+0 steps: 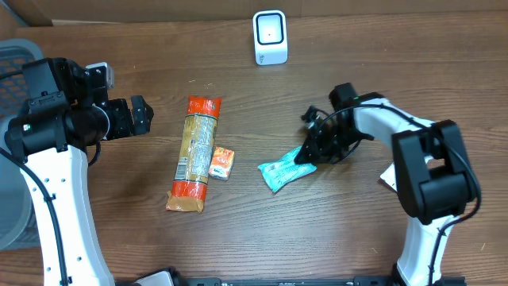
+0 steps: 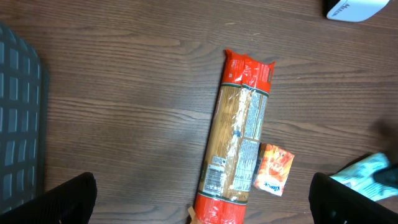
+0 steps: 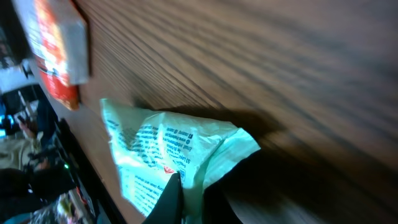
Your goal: Scan the item barcode
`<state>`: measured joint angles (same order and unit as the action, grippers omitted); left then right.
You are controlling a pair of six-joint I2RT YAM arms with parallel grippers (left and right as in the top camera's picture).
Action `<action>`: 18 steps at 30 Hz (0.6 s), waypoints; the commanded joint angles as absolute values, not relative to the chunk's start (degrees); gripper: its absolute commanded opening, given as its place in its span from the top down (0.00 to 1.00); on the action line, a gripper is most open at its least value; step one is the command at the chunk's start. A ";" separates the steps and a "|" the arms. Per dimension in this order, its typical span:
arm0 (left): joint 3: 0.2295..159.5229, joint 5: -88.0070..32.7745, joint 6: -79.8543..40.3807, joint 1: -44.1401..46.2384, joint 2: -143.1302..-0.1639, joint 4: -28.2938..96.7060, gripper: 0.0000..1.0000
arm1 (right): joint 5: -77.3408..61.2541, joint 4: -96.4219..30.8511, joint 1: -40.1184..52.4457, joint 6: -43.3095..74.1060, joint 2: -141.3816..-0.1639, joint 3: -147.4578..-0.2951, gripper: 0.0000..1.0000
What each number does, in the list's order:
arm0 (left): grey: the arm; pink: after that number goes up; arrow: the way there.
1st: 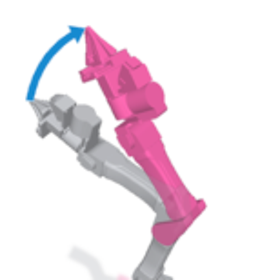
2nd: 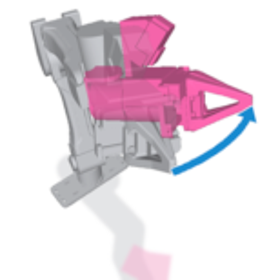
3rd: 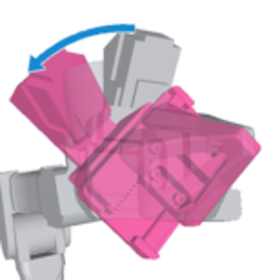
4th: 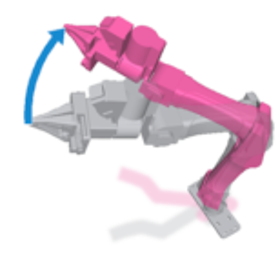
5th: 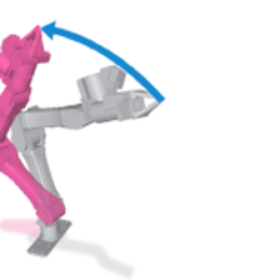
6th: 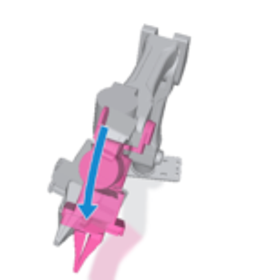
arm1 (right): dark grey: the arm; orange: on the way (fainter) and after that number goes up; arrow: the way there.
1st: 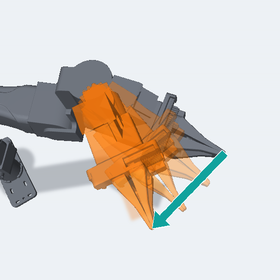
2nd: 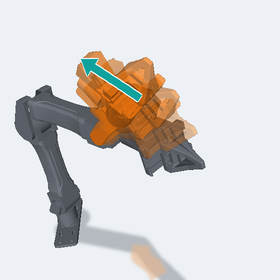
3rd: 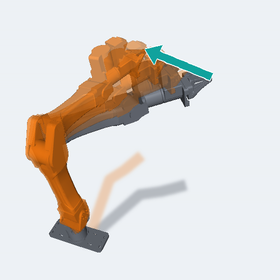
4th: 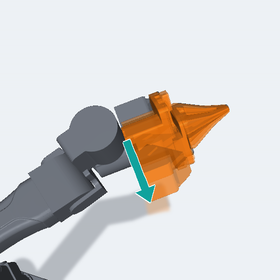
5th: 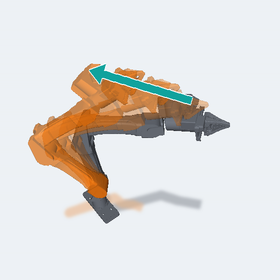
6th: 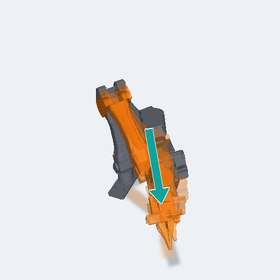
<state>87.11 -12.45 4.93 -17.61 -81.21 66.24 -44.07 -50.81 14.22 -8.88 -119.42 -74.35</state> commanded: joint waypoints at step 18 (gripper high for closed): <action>88.23 -13.13 6.24 -17.32 -80.25 66.19 0.00 | -38.54 -57.95 13.37 0.27 -80.55 -76.31 0.96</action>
<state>87.11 -12.43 4.91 -17.61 -81.21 66.22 -39.09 -57.67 13.17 -0.64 -83.07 -75.24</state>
